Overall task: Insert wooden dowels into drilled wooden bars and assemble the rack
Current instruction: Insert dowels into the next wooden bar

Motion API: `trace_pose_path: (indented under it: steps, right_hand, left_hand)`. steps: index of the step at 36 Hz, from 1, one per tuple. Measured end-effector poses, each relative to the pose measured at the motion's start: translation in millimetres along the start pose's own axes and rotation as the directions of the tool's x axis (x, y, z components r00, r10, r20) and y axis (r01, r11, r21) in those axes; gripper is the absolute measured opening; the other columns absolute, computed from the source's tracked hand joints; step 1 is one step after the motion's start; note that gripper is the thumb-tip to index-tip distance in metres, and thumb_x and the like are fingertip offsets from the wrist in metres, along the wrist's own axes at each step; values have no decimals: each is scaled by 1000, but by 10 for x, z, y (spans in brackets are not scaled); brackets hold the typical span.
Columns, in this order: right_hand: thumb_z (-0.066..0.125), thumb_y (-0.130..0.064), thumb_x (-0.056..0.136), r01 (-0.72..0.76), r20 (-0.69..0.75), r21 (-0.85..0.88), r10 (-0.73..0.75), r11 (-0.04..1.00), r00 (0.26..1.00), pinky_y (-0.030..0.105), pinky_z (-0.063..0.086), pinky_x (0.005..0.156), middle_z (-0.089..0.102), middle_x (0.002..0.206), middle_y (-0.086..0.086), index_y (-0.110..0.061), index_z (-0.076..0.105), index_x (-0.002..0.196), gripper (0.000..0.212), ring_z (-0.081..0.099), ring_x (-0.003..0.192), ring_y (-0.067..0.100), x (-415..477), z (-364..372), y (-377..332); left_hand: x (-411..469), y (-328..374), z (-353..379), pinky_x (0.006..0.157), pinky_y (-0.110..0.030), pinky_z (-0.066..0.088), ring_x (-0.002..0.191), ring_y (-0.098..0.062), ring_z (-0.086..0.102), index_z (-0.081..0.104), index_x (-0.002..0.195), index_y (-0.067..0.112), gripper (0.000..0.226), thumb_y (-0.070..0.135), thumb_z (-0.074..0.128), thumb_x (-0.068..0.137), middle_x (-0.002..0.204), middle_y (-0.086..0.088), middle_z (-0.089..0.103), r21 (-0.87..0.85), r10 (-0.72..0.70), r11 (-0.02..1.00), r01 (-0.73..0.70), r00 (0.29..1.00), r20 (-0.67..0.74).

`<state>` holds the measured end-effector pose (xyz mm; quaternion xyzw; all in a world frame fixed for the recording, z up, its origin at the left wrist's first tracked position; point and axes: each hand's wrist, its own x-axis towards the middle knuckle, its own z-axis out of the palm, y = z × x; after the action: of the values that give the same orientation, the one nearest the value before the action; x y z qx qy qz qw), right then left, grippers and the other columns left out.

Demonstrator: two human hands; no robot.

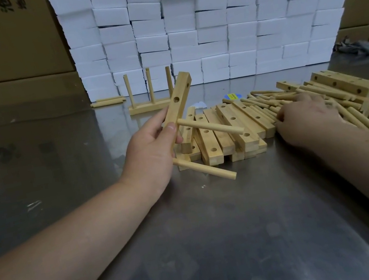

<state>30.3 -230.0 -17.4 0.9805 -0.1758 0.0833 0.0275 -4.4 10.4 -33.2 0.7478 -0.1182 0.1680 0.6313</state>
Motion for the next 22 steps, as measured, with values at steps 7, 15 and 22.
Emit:
trace_pose_path:
  steps: [7,15,22]
  right_hand:
    - [49,-34,90,-24,-9,-34,24,999,1000,47,26,105,34,140,15,-8,52,125,44,28,130,33,14,-2,-6]
    - [47,-24,87,-67,-177,76,79,995,981,43,45,85,54,96,16,-4,62,95,26,48,97,33,25,-94,38]
    - [41,-21,84,149,-421,456,65,878,905,31,32,57,54,69,3,-15,53,91,16,48,66,26,-110,-200,-7]
  left_hand:
    - [1,-6,1,54,-10,44,64,3,53,56,104,51,34,21,43,98,65,13,57,2,-9,1000,9,1000,-4]
    - [-1,-7,0,52,-7,41,60,7,52,59,115,42,32,21,43,98,58,16,57,11,-19,1000,19,1000,-9]
    - [-4,1,2,63,-22,40,71,1,54,59,118,43,33,22,42,98,65,13,58,17,-21,1000,21,1000,-7]
